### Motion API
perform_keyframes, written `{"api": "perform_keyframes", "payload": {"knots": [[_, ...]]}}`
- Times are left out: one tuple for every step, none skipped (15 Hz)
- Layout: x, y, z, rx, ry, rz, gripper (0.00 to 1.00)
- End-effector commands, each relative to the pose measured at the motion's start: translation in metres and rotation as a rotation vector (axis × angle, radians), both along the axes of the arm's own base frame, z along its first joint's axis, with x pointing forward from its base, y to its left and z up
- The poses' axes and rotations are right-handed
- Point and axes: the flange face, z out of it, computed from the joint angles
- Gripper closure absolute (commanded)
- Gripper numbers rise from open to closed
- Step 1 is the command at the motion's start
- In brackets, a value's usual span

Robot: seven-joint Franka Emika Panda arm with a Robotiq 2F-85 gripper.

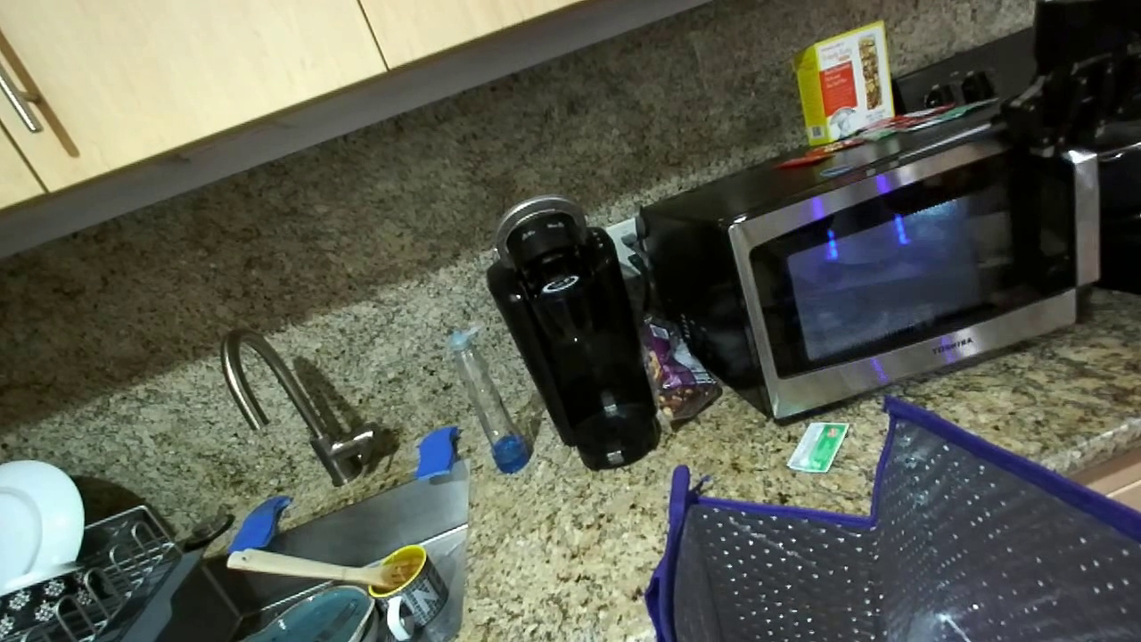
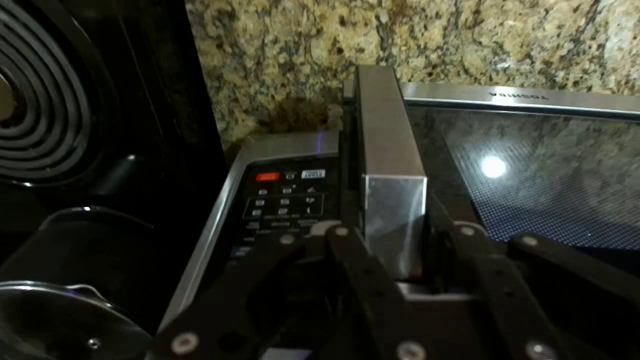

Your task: Open the microwave

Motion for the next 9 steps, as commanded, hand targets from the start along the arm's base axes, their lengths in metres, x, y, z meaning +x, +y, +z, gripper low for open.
{"api": "perform_keyframes", "payload": {"knots": [[-0.048, 0.019, 0.036, -0.058, 0.003, 0.035, 0.92], [-0.053, 0.022, 0.038, -0.061, 0.004, 0.018, 0.92], [-0.057, 0.026, 0.04, -0.046, -0.011, -0.011, 0.52], [-0.061, 0.031, 0.042, -0.025, 0.001, -0.008, 0.43], [-0.066, 0.037, 0.044, -0.004, 0.016, 0.006, 0.43], [-0.072, 0.046, 0.047, 0.033, 0.021, 0.03, 0.43], [-0.078, 0.053, 0.05, 0.047, 0.048, 0.07, 0.4], [-0.088, 0.06, 0.062, 0.052, 0.077, 0.127, 0.36], [-0.099, 0.067, 0.078, 0.052, 0.091, 0.17, 0.29]]}}
